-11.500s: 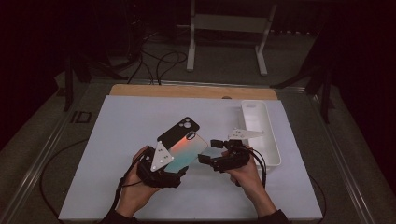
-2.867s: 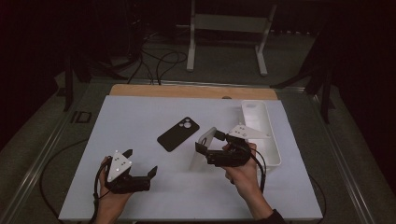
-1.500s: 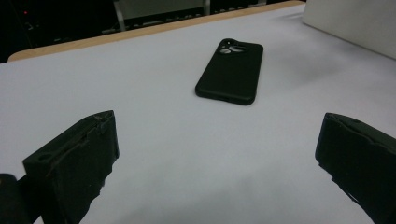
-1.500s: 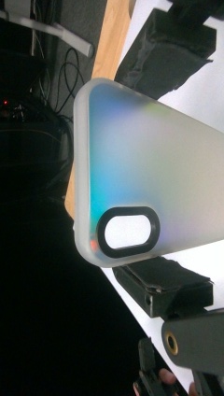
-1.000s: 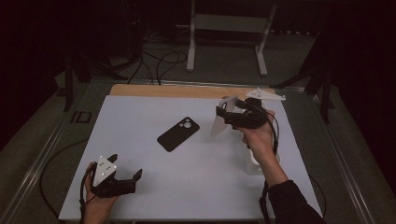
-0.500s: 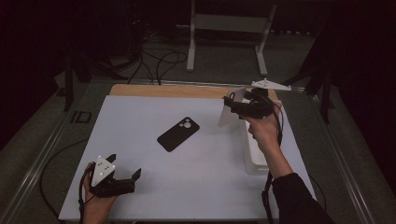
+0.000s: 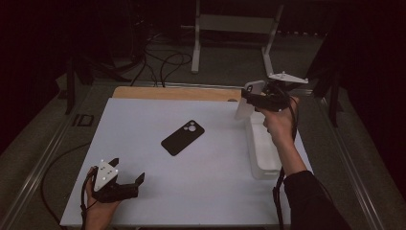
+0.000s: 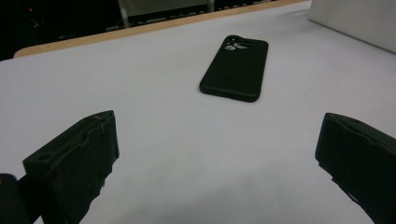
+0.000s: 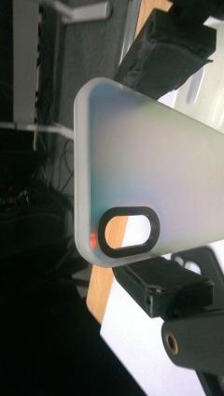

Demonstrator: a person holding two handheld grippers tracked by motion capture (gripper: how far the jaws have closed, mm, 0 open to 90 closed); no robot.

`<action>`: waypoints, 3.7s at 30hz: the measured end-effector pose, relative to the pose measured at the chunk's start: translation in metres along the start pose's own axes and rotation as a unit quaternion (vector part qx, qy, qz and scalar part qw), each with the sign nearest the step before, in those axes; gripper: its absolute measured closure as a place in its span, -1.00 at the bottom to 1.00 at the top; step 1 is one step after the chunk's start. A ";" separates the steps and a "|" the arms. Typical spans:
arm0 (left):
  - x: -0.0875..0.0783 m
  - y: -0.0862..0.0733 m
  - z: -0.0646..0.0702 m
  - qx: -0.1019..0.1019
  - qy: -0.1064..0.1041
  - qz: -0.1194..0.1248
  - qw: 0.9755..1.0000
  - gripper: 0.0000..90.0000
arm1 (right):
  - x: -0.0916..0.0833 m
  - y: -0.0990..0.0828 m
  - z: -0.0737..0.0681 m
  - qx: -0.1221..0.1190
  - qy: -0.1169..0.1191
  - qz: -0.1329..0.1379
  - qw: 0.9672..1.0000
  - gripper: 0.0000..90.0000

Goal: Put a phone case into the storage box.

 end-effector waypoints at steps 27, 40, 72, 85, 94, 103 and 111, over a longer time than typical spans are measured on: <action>-0.002 0.001 0.000 -0.006 0.001 0.005 1.000 -1.00 | 0.036 -0.011 0.062 0.024 -0.122 -0.031 0.992 -0.63; -0.002 0.000 0.001 -0.007 0.002 0.005 1.000 -1.00 | 0.059 -0.038 0.073 0.025 -0.149 -0.063 0.986 -0.63; -0.002 0.002 0.003 -0.006 -0.003 0.007 1.000 -1.00 | 0.089 -0.071 0.075 0.024 -0.181 -0.110 0.977 -0.64; -0.002 0.002 0.003 -0.006 -0.003 0.007 1.000 -1.00 | 0.091 -0.071 0.076 0.023 -0.185 -0.109 0.976 -0.64; -0.002 0.001 0.003 -0.007 -0.004 0.007 1.000 -1.00 | 0.094 -0.070 0.078 0.036 -0.175 -0.103 0.979 -0.74; -0.002 0.001 0.003 -0.007 -0.003 0.007 1.000 -1.00 | 0.089 -0.067 0.078 0.032 -0.172 -0.096 0.980 -0.79; -0.002 0.002 0.004 -0.006 -0.003 0.007 1.000 -1.00 | 0.078 -0.060 0.078 0.023 -0.163 -0.086 0.983 -0.79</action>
Point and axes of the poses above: each handheld gripper's, and its own axes: x roughly forward along the jaws, y roughly out of its top, z roughly to its right, the point moved 6 cm from there along x, roughly forward along the jaws, and after that the axes turned 6 degrees about -y, right-handed, at the moved point
